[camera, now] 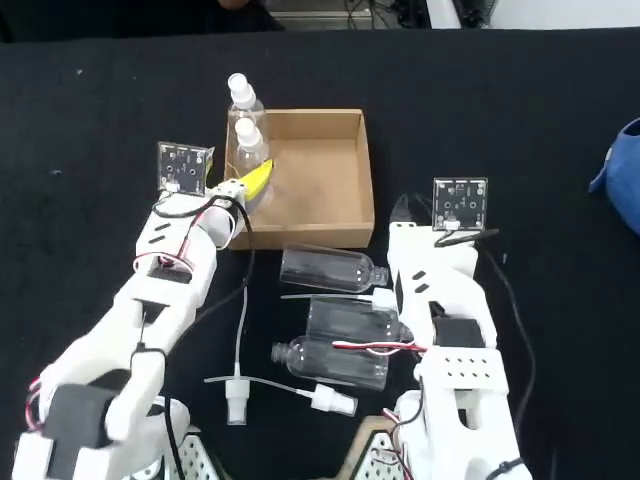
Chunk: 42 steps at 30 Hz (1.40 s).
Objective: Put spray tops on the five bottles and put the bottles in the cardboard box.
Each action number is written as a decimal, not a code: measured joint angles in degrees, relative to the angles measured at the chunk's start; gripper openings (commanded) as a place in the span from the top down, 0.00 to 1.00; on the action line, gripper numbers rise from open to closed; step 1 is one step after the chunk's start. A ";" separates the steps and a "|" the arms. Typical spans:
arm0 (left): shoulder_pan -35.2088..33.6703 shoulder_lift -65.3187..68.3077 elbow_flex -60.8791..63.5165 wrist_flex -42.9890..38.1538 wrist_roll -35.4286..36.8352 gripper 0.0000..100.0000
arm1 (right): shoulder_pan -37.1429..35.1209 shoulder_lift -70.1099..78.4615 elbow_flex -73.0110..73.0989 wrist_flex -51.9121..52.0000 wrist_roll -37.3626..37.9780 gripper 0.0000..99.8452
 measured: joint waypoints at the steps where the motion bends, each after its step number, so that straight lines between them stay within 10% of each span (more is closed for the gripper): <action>1: 0.00 -1.05 0.00 1.93 0.00 0.83 | 0.00 0.00 0.00 0.00 0.00 0.98; 27: 1.76 -8.70 2.90 12.66 6.59 0.97 | 0.00 0.00 0.88 0.00 0.00 0.98; 37: 1.85 -8.70 -12.31 44.84 9.32 0.97 | -2.37 0.00 0.88 0.00 0.00 0.98; 42: 1.85 -8.70 -14.07 47.56 9.32 0.97 | -2.37 0.00 0.88 0.00 0.00 0.98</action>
